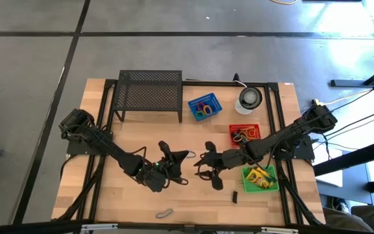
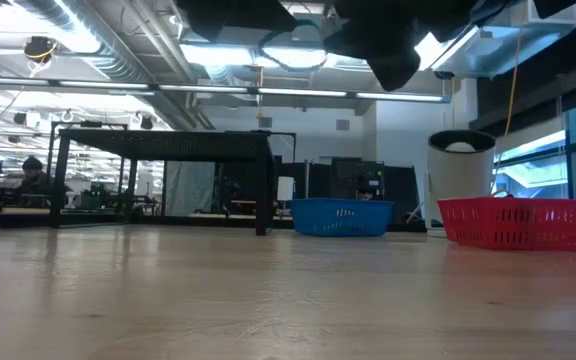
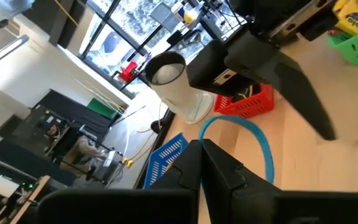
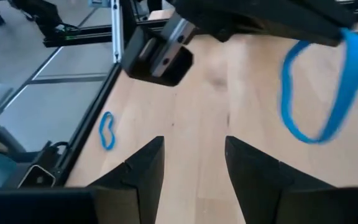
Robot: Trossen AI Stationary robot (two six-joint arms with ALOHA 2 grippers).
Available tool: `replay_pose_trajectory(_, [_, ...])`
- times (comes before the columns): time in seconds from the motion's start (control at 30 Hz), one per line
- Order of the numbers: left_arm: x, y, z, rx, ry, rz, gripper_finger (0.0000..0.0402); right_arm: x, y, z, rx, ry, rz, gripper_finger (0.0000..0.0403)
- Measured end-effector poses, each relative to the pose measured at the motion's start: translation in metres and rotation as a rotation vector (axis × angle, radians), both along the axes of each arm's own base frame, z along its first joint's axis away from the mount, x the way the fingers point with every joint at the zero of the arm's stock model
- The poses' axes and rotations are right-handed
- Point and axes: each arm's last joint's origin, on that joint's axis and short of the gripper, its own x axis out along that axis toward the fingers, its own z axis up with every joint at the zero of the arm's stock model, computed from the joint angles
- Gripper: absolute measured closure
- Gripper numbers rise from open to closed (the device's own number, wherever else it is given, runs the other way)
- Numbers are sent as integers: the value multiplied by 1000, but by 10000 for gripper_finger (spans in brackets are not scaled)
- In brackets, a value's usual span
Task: Pick & Place Office Desk Supplies
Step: Put the blue rubber band into the red bin
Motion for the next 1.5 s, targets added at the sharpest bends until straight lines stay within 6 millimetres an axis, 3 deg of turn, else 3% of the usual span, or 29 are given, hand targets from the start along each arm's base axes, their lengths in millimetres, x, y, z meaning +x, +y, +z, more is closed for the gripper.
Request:
replay_pose_trajectory(0.3, [-1, -4, -1, -17, 10, -51, 397, -12, -11, 15, -86, -10, -176, 231])
replay_pose_trajectory(0.63, [3, 3, 0, -66, -22, -32, 397, -9, -15, 22, -84, -85, -293, 231])
replay_pose_trajectory(1.33, [10, 7, 11, -62, -86, -62, 400, -8, -15, 22, -65, -96, -322, 231])
replay_pose_trajectory(1.5, [13, 8, 11, -86, -93, -104, 399, -8, -15, 22, -65, -96, -322, 248])
